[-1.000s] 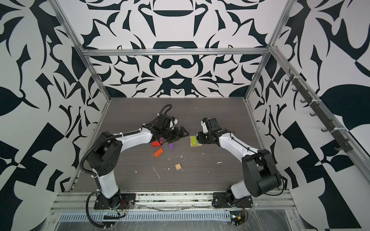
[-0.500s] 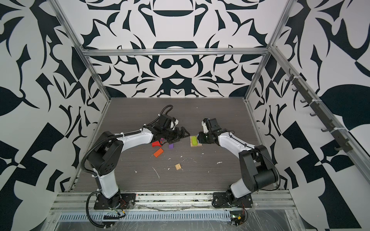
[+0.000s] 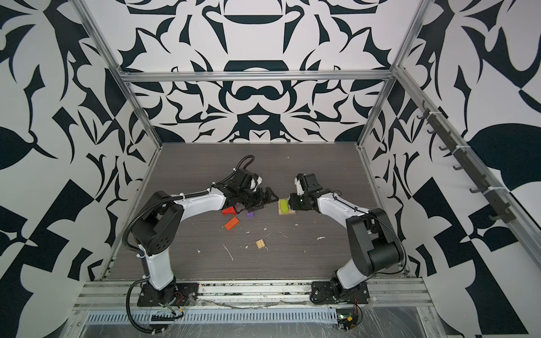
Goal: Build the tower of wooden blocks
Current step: 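Lower the light blue block beside the lime block and open the right gripper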
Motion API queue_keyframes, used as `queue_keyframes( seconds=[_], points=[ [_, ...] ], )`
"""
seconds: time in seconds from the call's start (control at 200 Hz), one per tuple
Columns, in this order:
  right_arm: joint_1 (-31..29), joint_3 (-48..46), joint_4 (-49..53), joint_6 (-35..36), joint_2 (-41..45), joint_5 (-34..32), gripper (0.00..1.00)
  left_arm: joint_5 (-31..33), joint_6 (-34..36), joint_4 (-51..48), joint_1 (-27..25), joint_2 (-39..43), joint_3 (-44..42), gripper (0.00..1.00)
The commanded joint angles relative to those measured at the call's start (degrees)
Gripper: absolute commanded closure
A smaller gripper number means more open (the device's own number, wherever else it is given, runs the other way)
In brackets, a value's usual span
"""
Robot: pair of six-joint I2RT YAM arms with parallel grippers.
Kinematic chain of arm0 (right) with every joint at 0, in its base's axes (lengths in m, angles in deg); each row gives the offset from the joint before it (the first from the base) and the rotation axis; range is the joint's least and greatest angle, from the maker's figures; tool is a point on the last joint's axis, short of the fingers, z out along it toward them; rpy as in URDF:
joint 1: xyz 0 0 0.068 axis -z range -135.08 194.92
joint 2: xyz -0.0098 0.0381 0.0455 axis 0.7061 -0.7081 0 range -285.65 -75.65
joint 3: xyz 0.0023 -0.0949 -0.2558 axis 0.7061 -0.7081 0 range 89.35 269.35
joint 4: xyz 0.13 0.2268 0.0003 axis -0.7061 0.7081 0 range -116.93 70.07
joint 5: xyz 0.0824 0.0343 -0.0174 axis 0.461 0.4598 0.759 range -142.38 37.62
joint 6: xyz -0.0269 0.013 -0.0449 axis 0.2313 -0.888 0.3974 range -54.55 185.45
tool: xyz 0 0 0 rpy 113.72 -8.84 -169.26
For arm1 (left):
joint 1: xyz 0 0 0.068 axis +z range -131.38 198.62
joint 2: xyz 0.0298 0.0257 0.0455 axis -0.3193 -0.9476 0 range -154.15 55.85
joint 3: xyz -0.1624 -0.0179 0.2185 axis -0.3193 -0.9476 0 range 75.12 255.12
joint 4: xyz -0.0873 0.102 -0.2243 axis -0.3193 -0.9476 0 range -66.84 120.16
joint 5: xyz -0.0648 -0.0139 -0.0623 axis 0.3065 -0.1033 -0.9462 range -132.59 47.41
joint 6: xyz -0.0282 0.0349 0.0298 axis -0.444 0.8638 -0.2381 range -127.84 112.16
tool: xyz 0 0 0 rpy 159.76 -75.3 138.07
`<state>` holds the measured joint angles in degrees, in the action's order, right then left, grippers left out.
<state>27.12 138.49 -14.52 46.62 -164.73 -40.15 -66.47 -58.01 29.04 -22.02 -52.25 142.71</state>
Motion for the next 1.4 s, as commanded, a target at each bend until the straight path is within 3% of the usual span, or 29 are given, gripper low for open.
queue_keyframes(
  seconds=[0.0, 1.395],
  points=[
    [0.2, 0.0, -1.4, 0.9, 0.4, -0.3, 0.73, -0.9, -0.5, 0.3, -0.3, -1.1, 1.5, 0.02],
    [0.2, 0.9, -1.6, 0.8, -2.6, 0.1, 0.68, -1.9, -0.8, 0.3, -0.7, -2.2, 2.8, 0.02]
  ],
)
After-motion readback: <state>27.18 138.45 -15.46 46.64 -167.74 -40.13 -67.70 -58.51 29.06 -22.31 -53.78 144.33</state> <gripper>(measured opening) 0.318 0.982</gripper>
